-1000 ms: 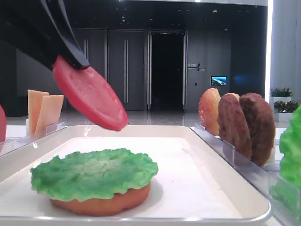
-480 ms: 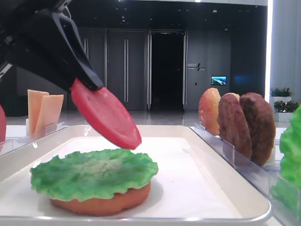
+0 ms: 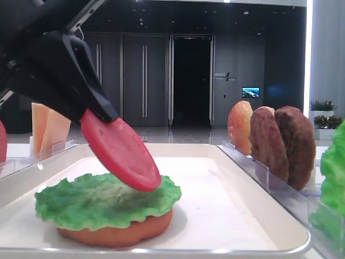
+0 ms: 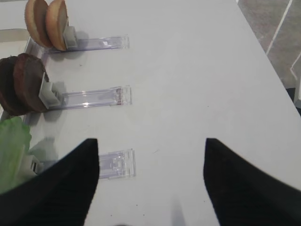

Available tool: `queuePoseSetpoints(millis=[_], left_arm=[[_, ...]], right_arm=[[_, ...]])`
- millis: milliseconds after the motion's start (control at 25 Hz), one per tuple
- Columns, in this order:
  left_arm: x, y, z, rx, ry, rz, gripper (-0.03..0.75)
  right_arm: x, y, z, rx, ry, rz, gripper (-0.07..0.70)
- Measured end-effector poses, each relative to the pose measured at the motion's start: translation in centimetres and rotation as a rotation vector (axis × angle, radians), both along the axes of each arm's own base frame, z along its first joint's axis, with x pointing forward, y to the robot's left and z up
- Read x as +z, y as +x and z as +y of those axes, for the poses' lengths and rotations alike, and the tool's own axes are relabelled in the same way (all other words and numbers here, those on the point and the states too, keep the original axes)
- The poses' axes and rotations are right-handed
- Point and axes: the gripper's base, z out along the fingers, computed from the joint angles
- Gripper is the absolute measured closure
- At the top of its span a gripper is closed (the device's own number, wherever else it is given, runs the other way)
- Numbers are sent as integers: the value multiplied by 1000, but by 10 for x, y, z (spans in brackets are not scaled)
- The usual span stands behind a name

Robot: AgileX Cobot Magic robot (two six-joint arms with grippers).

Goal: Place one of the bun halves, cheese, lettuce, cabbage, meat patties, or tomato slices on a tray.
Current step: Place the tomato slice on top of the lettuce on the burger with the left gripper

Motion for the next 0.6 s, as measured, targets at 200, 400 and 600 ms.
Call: queuePoseSetpoints(millis=[200,400,600], left_arm=[[-3,1,0,0,4,7,657],[-3,1,0,0,8,-2,657],[-4,3,0,-2,13,-22,657]], right_arm=[[0,0,0,0,0,0,150],[0,0,0,0,0,0,150],[0,0,0,0,0,0,150]])
